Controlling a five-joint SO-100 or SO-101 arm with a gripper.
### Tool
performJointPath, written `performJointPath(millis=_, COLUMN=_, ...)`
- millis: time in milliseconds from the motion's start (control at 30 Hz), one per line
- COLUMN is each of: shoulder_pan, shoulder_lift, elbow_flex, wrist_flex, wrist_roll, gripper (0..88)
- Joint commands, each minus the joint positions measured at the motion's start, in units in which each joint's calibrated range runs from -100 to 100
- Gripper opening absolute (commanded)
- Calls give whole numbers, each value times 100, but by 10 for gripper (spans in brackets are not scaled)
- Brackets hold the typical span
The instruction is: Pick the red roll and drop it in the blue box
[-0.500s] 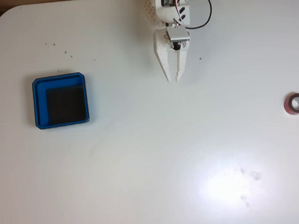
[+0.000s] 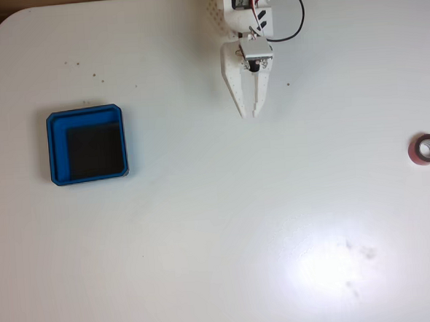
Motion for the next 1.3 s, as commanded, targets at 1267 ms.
performJointPath(millis=1267, shoulder_pan=-3170, shoulder_lift=-27, elbow_flex=90, wrist_flex=-112, wrist_roll=-3, gripper=11)
